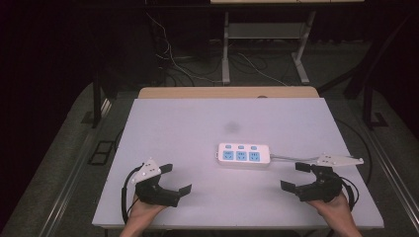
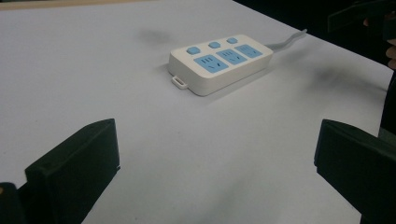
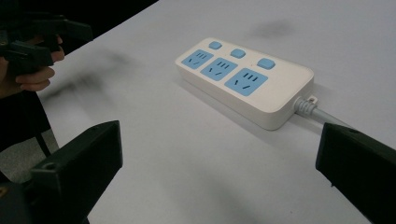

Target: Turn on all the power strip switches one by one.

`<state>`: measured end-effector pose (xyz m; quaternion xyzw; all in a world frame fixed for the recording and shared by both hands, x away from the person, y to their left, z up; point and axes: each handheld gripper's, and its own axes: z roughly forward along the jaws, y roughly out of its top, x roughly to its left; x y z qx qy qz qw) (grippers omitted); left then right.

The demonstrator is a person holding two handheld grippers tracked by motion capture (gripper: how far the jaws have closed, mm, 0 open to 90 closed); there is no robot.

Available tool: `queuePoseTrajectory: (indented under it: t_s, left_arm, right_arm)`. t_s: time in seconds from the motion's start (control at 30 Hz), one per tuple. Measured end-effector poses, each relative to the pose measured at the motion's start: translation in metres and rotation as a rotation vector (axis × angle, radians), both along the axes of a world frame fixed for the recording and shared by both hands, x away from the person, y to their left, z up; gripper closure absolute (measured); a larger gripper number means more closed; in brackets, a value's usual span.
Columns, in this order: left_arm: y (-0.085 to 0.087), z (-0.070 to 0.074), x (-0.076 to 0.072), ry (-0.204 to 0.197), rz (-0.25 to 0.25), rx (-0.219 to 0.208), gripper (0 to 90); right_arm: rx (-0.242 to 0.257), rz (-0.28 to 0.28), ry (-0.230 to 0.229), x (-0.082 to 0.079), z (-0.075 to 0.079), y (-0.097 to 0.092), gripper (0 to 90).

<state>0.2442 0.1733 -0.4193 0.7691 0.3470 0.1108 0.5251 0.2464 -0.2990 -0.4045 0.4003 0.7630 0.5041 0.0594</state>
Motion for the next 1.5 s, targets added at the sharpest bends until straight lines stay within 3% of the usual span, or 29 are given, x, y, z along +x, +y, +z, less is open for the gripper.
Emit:
queuePoseTrajectory:
  t_s: [1.1, 1.5]
  left_arm:
    - [-0.003, -0.002, 0.001, 0.02, 0.011, 0.021, 0.0]
    - [-0.005, -0.003, 0.0, 0.029, 0.002, 0.026, 0.0]
  right_arm:
    - [-0.032, 0.005, 0.053, 0.002, 0.003, -0.007, 0.7]
    - [-0.057, 0.016, 0.054, 0.007, 0.015, -0.005, 0.7]
